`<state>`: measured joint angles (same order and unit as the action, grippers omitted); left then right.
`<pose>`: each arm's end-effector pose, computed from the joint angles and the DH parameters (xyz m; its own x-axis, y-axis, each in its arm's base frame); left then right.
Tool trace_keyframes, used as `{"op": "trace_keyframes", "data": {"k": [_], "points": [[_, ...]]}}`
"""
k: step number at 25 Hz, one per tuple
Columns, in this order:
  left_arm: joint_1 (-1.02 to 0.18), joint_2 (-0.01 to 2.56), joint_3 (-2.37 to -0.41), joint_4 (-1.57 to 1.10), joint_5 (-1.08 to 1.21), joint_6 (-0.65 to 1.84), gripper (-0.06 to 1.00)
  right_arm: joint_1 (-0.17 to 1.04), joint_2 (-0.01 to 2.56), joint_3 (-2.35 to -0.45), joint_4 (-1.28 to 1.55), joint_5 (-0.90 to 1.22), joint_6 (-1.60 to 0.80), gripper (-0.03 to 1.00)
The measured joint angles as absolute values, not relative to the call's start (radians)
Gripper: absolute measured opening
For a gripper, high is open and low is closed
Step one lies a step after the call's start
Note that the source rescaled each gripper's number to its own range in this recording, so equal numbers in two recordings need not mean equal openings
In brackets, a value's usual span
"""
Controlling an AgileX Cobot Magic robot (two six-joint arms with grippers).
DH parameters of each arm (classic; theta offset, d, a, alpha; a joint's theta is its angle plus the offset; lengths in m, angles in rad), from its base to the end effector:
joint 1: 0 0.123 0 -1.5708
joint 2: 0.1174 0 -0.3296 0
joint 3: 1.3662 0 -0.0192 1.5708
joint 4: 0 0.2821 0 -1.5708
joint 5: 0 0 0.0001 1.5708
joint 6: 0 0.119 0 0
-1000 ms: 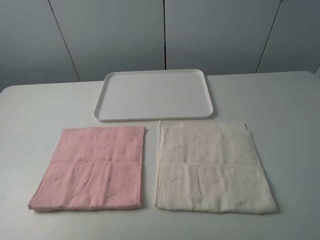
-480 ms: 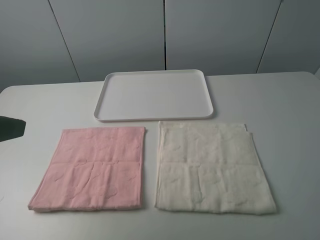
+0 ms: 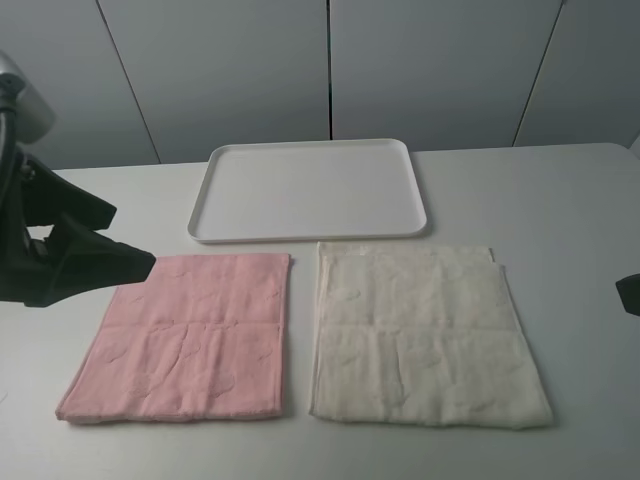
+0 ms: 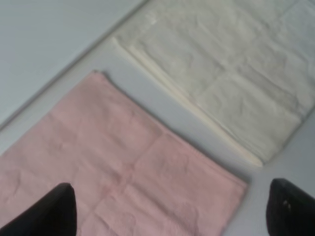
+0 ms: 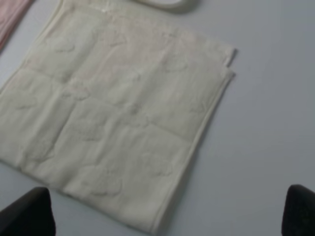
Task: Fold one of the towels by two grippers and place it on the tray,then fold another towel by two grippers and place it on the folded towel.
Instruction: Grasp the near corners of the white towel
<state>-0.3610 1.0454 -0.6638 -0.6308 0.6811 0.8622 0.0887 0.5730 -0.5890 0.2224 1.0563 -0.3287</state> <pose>0.1861 -0.1175 0.2773 -0.4880 0.5209 -0.7004 0.7616 0.6461 -0.0502 0.0907 0.0310 0.2865 -0.7436 -0.2791 -0.6076 -0.3688 0.9292 0.0246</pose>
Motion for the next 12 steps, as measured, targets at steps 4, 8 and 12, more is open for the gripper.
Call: {"op": "trace_keyframes", "data": {"k": [4, 8, 12], "points": [[-0.511, 1.201, -0.726, -0.595, 0.637, 0.862, 0.99, 0.089, 0.613, -0.589, 0.222, 1.055, -0.364, 1.00], [-0.637, 1.361, -0.809, -0.564, 0.632, 0.862, 0.99, 0.089, 0.640, -0.589, 0.222, 1.052, -0.391, 1.00], [-0.766, 1.515, -0.910, -0.481, 0.633, 0.850, 0.99, 0.089, 0.652, -0.589, 0.221, 1.050, -0.415, 1.00]]}}
